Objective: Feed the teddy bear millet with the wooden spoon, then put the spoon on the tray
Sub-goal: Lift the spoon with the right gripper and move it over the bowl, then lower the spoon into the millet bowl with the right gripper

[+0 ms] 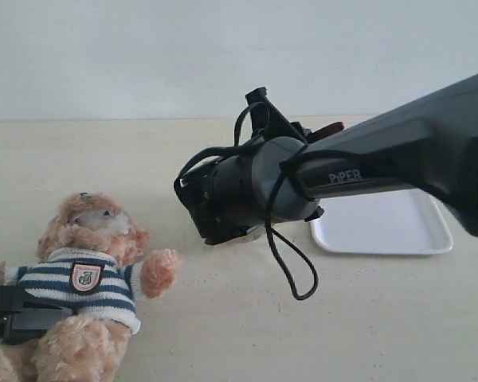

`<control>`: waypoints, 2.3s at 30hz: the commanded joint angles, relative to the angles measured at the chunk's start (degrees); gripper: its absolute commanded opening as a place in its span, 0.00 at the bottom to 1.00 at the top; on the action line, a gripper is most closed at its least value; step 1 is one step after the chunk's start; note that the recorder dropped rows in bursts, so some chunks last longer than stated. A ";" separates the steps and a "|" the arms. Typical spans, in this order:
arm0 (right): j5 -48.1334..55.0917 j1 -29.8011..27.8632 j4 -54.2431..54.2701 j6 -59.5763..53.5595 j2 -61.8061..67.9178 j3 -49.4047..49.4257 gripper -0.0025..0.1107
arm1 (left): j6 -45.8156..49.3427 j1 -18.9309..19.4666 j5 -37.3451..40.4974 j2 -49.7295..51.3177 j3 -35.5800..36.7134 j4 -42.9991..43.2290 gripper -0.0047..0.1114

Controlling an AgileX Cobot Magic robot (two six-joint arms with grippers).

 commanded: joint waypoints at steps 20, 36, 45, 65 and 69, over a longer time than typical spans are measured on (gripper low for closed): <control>0.58 -0.14 2.30 1.46 1.29 -0.26 0.15 | 0.45 0.05 1.44 -0.04 0.06 -0.45 0.10; 0.58 3.72 4.79 0.25 -0.38 -0.26 0.15 | 0.45 0.05 1.44 -0.04 0.06 -0.45 0.10; 0.37 2.48 3.91 0.02 -0.27 -0.26 0.15 | 0.45 0.05 1.44 -0.04 0.06 -0.45 0.10; -3.02 1.45 9.43 -2.95 2.69 -0.26 0.15 | 0.45 0.05 1.32 -0.04 0.06 -0.45 0.10; -3.09 1.45 11.88 -2.95 2.56 -1.78 0.15 | 0.45 0.05 1.32 -0.04 0.06 -0.45 0.10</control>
